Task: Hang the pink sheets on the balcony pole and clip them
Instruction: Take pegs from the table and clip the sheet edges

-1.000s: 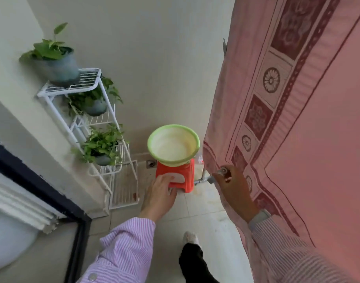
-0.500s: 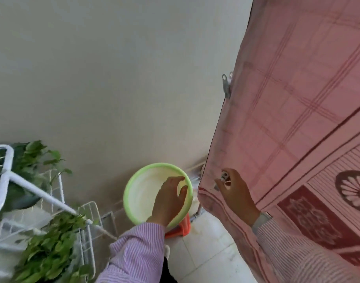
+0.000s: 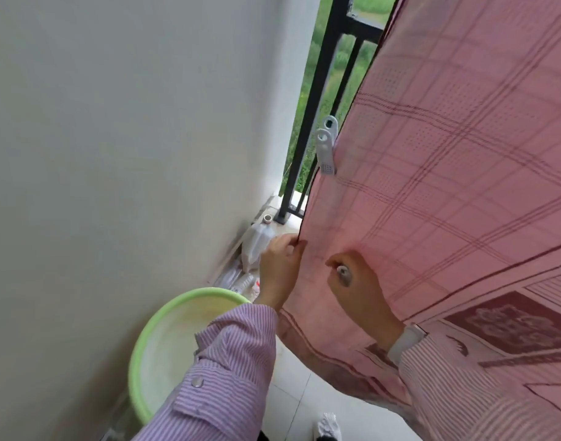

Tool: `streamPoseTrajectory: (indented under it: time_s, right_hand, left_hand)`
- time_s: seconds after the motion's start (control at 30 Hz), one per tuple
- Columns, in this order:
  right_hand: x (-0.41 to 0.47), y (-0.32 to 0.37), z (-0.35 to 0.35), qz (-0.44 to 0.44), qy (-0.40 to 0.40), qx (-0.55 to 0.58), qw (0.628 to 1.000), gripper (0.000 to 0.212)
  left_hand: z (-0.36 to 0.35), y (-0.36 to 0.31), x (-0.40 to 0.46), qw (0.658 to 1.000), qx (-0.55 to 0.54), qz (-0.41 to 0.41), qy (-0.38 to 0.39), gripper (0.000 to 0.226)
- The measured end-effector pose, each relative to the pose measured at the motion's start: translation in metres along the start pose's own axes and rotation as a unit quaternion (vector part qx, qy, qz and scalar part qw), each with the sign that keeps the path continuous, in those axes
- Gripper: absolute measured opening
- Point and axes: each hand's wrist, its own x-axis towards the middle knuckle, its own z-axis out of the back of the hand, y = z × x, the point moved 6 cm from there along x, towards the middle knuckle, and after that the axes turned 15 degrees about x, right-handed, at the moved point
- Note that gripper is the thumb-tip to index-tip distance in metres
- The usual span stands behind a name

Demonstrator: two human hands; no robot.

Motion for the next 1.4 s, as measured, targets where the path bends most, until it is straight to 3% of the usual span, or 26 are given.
streamPoseTrajectory:
  time_s: [0.1,0.27,0.33,0.4,0.53,0.7,0.8,1.0,1.2,1.4]
  right_hand:
    - [0.010,0.008,-0.006,0.010,-0.044,0.004,0.999,0.012]
    - [0.023,0.009,-0.018,-0.022,-0.100,-0.021,0.994,0.017]
    - [0.025,0.005,-0.018,-0.013,-0.122,-0.046,0.991,0.026]
    - [0.026,0.000,-0.015,-0.006,-0.134,-0.053,0.990,0.035]
    - [0.028,-0.006,-0.009,0.004,-0.149,-0.055,0.987,0.026]
    - [0.027,0.001,-0.008,0.049,-0.174,-0.078,0.980,0.020]
    - [0.026,-0.004,-0.008,0.044,-0.172,-0.081,0.981,0.017]
    - [0.023,0.001,-0.017,0.053,-0.145,-0.083,0.985,0.014]
    - [0.028,0.011,-0.038,0.111,-0.120,-0.189,0.968,0.014]
    - [0.025,-0.009,-0.045,0.065,-0.064,-0.284,0.955,0.046]
  left_hand:
    - [-0.002,0.008,-0.013,0.998,-0.004,-0.033,-0.044,0.015]
    - [-0.014,0.012,-0.035,0.976,0.069,-0.197,-0.068,0.010]
    - [-0.017,0.020,-0.034,0.972,0.062,-0.221,-0.051,0.011]
    - [-0.015,0.029,-0.025,0.981,0.027,-0.193,-0.019,0.017]
    - [-0.015,0.043,0.020,0.991,-0.084,-0.038,0.093,0.031]
    - [-0.039,0.022,0.039,0.924,-0.248,0.036,0.289,0.028]
    - [-0.042,0.023,0.041,0.913,-0.277,0.084,0.286,0.012]
    - [-0.026,0.018,0.053,0.952,-0.222,0.045,0.203,0.023]
    - [-0.019,0.034,0.040,0.946,-0.262,0.054,0.185,0.021]
    - [-0.030,0.036,0.030,0.912,-0.318,0.079,0.247,0.018]
